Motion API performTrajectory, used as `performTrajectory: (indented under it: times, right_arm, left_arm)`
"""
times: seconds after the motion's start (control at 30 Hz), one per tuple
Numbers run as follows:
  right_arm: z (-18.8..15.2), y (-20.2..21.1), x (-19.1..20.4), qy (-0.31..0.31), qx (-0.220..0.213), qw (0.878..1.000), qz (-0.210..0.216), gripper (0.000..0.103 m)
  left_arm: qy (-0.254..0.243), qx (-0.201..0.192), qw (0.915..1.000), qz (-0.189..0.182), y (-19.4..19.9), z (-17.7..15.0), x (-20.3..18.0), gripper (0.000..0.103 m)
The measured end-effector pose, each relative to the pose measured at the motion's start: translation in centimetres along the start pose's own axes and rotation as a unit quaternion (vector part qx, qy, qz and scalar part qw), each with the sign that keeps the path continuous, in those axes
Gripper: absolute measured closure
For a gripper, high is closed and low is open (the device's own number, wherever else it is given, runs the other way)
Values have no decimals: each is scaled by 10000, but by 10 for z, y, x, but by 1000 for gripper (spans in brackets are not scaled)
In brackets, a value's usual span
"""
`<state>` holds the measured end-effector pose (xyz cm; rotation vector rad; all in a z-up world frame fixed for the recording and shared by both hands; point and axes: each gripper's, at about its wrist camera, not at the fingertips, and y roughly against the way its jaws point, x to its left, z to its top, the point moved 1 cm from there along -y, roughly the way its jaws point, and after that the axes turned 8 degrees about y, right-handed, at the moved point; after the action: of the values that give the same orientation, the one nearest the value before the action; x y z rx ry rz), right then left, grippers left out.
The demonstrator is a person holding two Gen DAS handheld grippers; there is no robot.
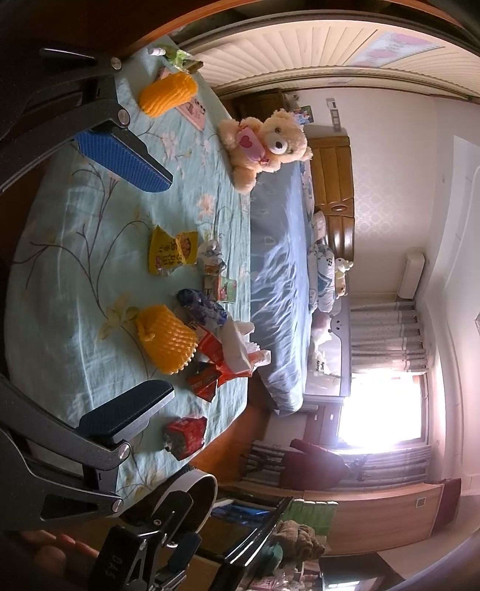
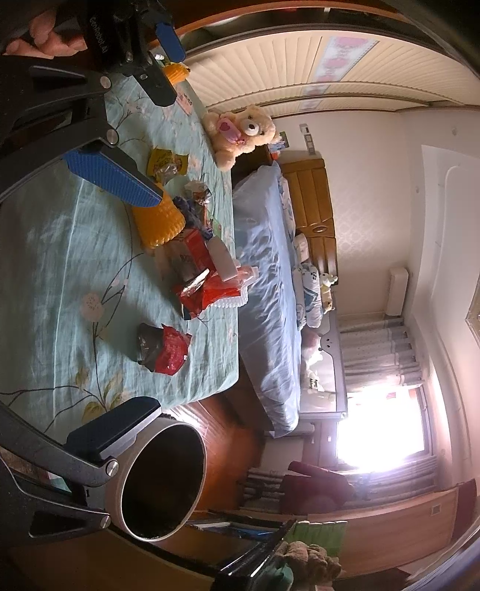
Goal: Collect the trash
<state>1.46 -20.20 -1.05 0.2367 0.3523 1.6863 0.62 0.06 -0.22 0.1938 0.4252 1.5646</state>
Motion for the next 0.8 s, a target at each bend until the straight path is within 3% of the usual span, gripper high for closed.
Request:
performTrajectory:
  times: [0.8]
  right_arm:
    - [-2, -1, 1, -19, 24, 10000, 23, 0]
  left_arm:
    - [-5, 50, 10000, -7, -4, -3, -1, 0]
